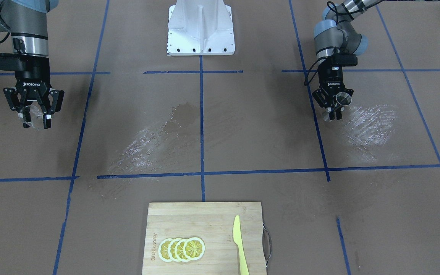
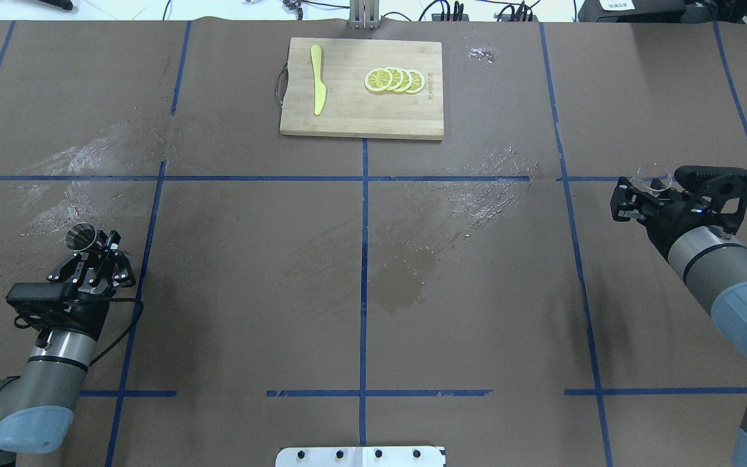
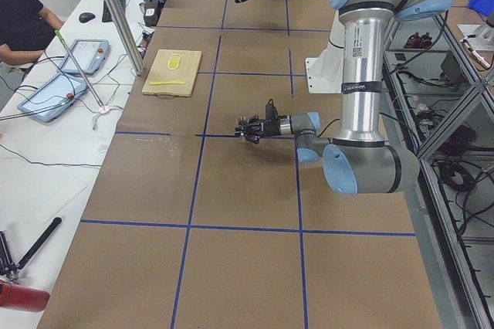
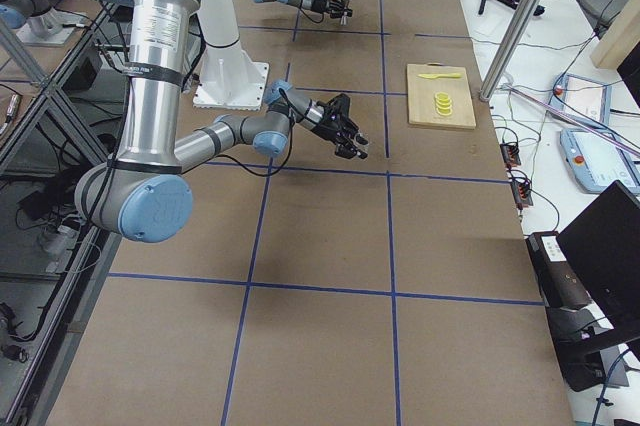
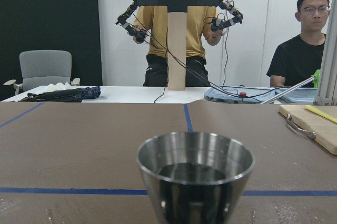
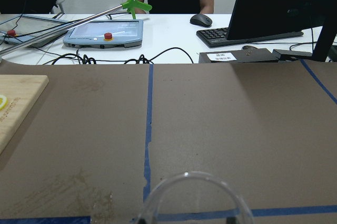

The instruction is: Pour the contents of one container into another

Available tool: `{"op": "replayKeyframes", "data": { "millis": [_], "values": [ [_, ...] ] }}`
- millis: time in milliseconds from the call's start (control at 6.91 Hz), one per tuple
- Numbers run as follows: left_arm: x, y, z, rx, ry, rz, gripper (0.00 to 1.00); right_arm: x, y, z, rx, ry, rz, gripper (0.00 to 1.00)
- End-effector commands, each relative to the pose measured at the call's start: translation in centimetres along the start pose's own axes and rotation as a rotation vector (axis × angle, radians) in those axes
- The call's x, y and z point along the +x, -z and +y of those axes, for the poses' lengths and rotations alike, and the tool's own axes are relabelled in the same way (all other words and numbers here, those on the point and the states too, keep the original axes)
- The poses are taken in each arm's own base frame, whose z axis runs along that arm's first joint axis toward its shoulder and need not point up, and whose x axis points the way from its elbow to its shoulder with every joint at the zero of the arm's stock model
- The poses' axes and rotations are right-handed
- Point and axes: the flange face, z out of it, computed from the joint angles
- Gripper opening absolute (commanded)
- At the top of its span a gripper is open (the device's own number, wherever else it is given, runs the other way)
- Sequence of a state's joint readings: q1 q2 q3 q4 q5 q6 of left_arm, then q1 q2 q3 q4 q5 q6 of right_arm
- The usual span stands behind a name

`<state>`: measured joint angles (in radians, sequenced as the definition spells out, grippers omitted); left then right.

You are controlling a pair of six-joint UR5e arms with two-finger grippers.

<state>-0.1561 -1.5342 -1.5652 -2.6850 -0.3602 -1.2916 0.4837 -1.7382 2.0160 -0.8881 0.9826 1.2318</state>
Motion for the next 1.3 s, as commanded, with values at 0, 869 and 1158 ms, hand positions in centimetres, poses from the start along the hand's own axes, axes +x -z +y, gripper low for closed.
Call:
{"op": "replayKeyframes", "data": {
  "millis": [0, 869, 1158],
  "values": [
    [0.2, 0.2, 0.5, -0.007, -0.002, 0.004, 0.00, -0.1, -0.3, 1.2, 0.022, 0.023, 0.014, 0.00],
    [1.0, -0.1, 1.4, -0.032, -0.010, 0.012, 0.27, -0.1, -0.8, 3.4, 0.047, 0.054, 0.034, 0.00],
    [0.8, -0.1, 1.6, -0.043, -0.016, 0.014, 0.37, -0.4, -0.6, 3.7, 0.055, 0.062, 0.029, 0.00]
  ]
}}
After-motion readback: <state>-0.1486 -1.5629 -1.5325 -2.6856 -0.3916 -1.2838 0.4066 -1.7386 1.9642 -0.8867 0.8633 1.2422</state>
